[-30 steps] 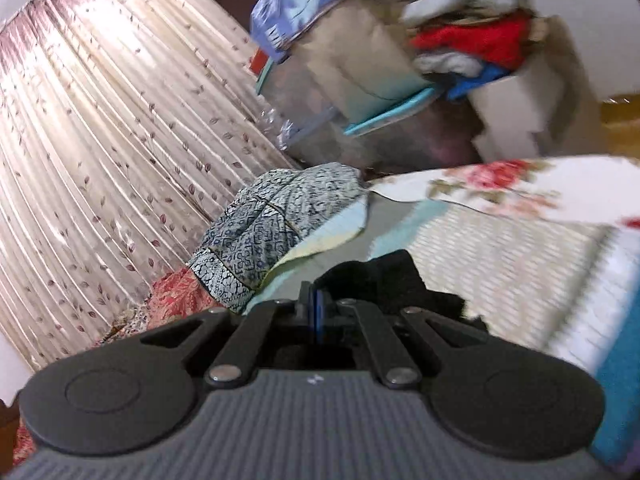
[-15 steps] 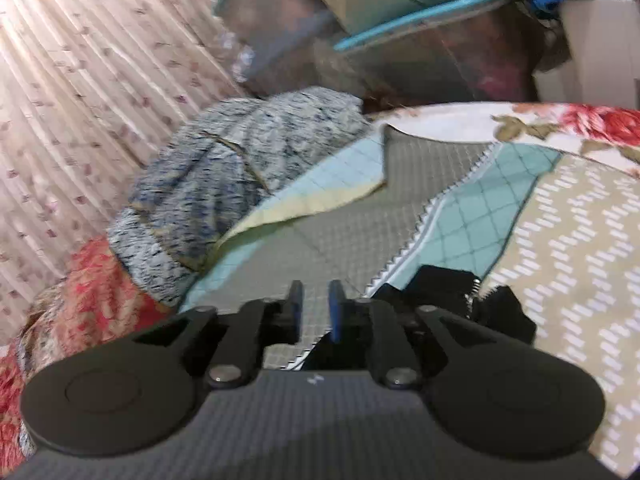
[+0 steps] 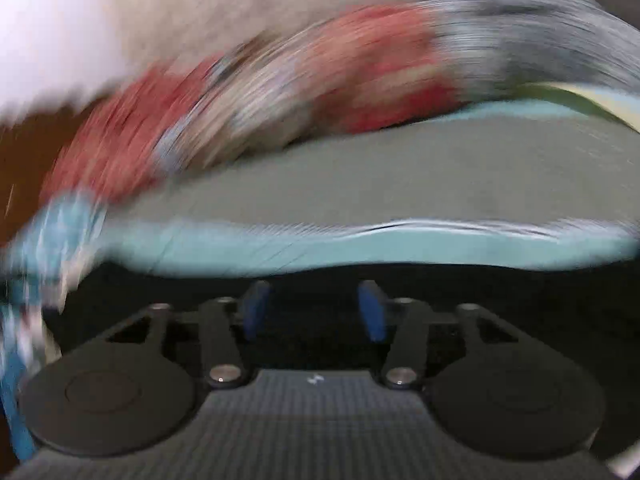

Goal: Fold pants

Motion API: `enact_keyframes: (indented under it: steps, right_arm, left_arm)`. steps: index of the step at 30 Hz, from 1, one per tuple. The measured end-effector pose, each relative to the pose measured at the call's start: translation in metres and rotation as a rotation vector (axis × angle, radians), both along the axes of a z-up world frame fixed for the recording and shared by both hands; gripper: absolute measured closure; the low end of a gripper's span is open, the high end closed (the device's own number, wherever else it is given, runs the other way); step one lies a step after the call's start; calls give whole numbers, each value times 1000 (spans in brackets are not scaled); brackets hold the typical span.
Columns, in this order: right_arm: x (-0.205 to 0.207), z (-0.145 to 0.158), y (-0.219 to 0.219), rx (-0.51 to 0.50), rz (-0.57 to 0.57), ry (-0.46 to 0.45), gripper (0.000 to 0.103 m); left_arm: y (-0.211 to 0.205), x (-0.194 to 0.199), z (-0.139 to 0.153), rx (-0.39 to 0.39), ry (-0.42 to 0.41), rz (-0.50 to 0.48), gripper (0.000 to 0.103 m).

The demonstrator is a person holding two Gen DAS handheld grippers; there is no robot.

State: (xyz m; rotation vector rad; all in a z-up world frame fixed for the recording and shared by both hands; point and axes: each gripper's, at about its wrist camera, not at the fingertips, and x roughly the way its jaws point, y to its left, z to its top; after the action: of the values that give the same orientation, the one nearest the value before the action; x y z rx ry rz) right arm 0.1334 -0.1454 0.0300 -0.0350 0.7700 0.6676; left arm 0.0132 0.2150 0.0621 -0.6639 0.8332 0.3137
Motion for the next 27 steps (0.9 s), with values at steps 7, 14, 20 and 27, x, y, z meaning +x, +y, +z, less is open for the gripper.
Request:
enact_keyframes:
  steps: [7,14,20,27]
  right_arm:
    - [27,-46,77,-269,47,-45,59]
    - [46,-20,83,-306,-122,-201,101]
    - [79,-42,79,-370,-233,-83,95]
    - [32,19,-60,78,-419,-66,58]
  left_arm:
    - [-5,-19,-9,-30,-9,10,20]
    - [2,-40,-5,-35,-84,93,16]
    - [-4,-31,-35,-76,26,116,6]
    - [-1,0,-58,-109,51,134,0]
